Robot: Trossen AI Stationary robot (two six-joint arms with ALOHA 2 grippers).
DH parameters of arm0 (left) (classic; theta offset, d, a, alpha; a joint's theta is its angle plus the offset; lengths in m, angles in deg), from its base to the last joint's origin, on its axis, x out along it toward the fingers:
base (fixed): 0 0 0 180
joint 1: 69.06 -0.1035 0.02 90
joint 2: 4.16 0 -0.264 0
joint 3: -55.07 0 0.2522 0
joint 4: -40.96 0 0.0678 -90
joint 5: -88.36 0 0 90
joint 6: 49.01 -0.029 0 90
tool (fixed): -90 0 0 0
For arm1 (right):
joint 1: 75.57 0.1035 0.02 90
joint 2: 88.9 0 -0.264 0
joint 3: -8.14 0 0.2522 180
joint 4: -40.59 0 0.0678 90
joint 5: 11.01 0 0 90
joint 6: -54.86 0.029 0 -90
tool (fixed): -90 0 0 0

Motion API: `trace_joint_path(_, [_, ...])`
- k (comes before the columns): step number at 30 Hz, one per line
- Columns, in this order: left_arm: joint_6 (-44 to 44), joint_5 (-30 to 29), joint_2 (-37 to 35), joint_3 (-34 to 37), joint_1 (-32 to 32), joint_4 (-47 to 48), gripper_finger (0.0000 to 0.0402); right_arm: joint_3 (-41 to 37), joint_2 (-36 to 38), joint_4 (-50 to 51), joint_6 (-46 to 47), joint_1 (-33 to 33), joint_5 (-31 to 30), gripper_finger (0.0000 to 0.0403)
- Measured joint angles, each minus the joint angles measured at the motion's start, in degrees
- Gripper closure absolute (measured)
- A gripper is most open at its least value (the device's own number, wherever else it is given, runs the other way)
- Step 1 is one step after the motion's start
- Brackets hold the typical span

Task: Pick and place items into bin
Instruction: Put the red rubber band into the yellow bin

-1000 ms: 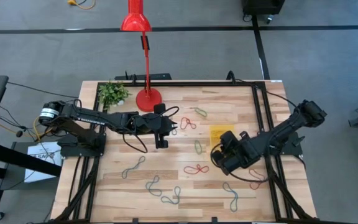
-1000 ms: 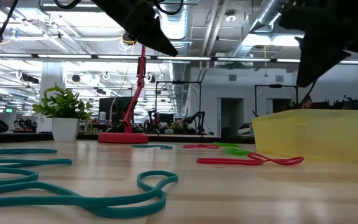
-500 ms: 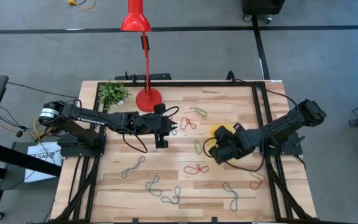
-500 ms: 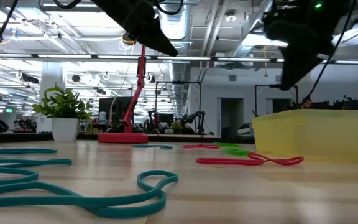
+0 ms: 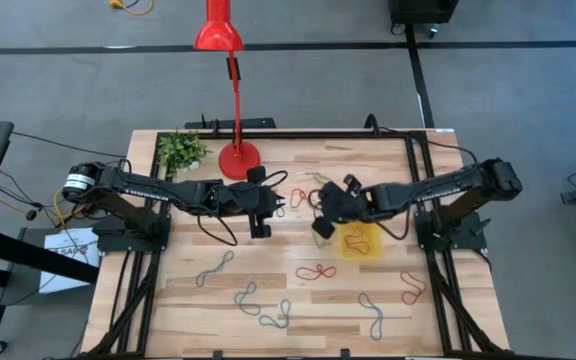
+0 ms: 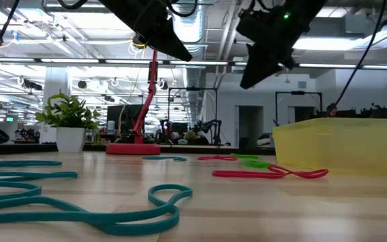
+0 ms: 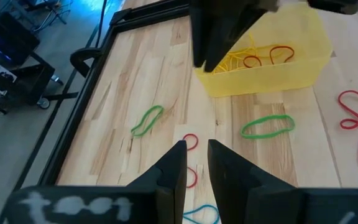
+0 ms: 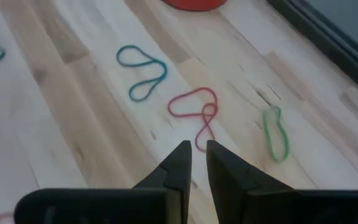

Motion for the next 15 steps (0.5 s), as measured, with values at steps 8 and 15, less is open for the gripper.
trace_joint_path(8, [1.4, -11.1, -4.3, 0.0, 0.1, 2.6, 0.0344, -1.4, -2.1, -4.0, 0.4, -5.9, 0.8, 0.0361])
trace_joint_path(15, [2.5, -16.6, -19.7, -0.1, 0.3, 13.9, 0.0344, -1.6, -8.7, -7.0, -7.4, -8.7, 1.0, 0.0356])
